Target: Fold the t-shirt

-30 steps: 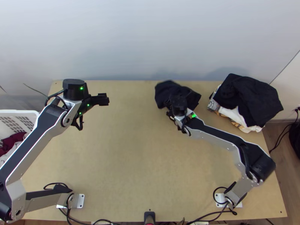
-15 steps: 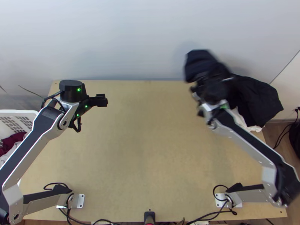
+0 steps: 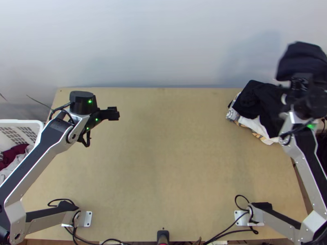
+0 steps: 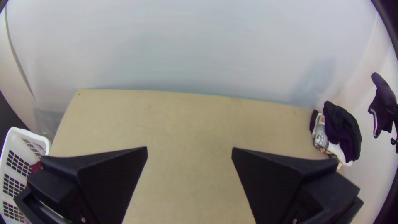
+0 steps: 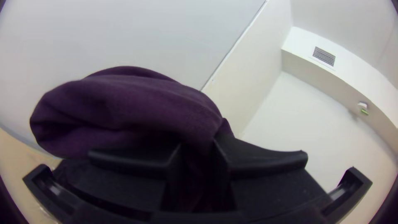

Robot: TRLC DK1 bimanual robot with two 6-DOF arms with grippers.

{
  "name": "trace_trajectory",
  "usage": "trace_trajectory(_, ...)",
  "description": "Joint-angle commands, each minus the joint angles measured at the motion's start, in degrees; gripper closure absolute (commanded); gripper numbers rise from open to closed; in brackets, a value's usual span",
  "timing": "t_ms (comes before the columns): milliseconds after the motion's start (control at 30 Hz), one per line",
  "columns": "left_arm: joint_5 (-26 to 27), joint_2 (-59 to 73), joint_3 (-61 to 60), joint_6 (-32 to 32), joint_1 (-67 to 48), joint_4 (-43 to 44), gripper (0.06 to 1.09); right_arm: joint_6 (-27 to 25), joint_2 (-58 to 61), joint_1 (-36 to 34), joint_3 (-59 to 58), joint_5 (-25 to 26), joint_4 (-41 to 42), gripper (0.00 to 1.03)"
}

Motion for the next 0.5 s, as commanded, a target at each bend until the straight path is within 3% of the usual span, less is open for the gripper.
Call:
trace_trajectory(0,0.0,-0.1,-2.0,0.0,0.0,0.5,0.1,3.0,-1.7,-14.7,-6.1,-7.1,0.3,1.0)
trace_trajectory(200,-0.1,-0.7,-3.3,1.0,2.1,0.5,0.1,9.9,5.1,-18.3,-11.1,-7.9,1.5,1.0)
trace_trajectory(467,0.0,-0.9,-3.3,2.6,5.2,0.6,0.1,16.8,19.6,-9.4,-7.4,-4.2,4.5,1.0)
